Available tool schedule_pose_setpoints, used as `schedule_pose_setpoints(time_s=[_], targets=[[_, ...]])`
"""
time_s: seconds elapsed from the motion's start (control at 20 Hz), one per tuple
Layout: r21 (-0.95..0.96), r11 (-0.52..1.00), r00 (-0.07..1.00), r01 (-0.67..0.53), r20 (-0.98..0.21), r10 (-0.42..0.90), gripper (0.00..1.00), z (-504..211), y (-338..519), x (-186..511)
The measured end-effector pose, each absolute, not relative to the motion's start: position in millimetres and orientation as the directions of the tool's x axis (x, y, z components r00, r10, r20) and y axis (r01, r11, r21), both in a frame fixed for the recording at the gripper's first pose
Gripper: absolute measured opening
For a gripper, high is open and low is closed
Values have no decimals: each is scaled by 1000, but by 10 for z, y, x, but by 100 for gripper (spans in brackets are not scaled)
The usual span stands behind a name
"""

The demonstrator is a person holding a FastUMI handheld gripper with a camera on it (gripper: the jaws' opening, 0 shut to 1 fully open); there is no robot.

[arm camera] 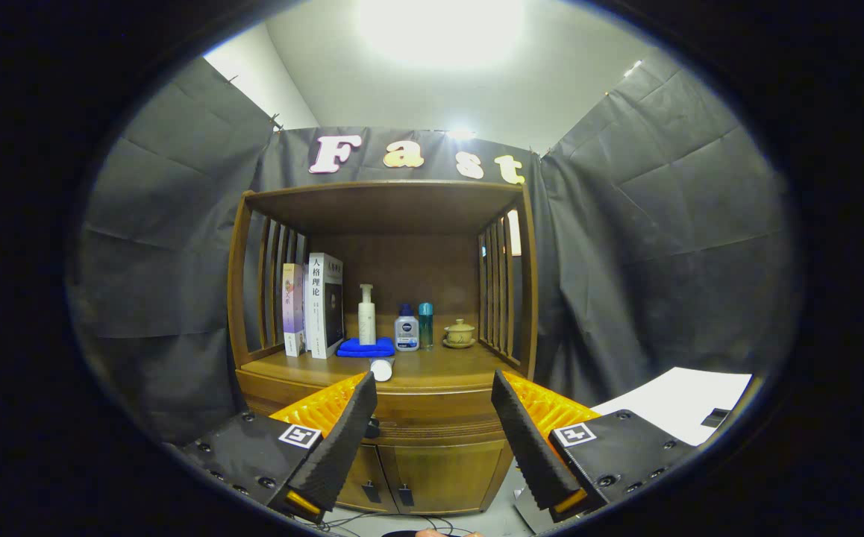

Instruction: Pull open the drawer, take out the items inside it, and place them on the countertop above the cabinet.

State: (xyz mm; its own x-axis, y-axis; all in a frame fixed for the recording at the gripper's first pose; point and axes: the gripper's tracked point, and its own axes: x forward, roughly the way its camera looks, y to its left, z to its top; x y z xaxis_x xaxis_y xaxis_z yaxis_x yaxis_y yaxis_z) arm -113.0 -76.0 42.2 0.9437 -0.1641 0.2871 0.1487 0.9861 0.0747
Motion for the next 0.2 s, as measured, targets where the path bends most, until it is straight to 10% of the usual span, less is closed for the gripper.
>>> schedule_pose_setpoints(time_s=[0.2], targets=[[72,986,940,153,297,-168,97,416,-794,-1326]])
